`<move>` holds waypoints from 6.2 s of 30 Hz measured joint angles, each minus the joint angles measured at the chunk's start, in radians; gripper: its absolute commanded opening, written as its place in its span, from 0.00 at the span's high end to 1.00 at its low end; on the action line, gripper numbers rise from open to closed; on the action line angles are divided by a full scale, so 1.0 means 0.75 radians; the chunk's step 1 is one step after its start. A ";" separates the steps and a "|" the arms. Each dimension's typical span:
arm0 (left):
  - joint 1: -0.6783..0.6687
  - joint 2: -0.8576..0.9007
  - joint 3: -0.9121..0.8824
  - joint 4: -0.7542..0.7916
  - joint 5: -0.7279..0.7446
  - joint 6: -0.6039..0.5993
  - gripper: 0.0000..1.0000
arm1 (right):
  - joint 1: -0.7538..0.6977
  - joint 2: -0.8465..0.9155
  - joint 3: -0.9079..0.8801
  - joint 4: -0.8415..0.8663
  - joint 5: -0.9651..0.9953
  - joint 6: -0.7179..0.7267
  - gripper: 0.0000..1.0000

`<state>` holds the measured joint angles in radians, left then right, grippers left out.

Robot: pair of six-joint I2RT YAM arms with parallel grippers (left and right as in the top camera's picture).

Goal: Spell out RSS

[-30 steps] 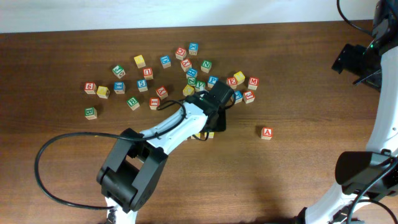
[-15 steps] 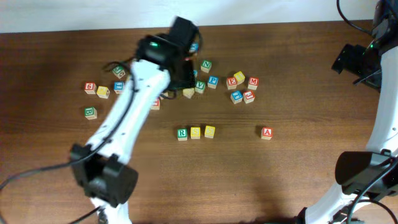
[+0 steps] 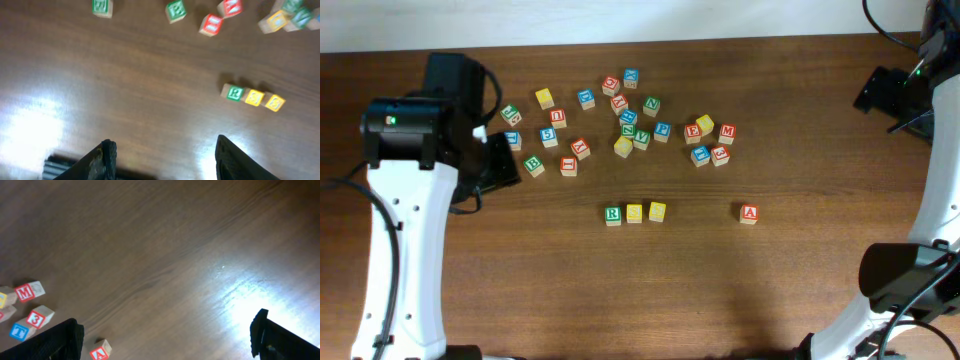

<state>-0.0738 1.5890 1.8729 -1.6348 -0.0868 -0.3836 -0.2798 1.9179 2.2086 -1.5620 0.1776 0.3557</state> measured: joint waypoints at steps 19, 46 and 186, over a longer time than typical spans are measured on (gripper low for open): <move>0.065 -0.089 -1.262 1.097 0.431 0.024 0.83 | 0.861 0.015 -0.955 0.489 -0.588 0.027 0.96; -0.143 0.415 -1.066 1.343 0.728 0.004 0.98 | 0.955 0.014 -1.354 1.146 -0.667 0.194 0.95; 0.033 0.230 -0.975 1.090 0.244 -0.176 1.00 | 0.952 0.058 -1.040 1.210 -0.602 0.053 0.96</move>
<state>-0.0494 1.7615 1.1416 -0.8173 0.0959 -0.5159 0.4339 1.9617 1.4288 -0.6548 -0.2741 0.3958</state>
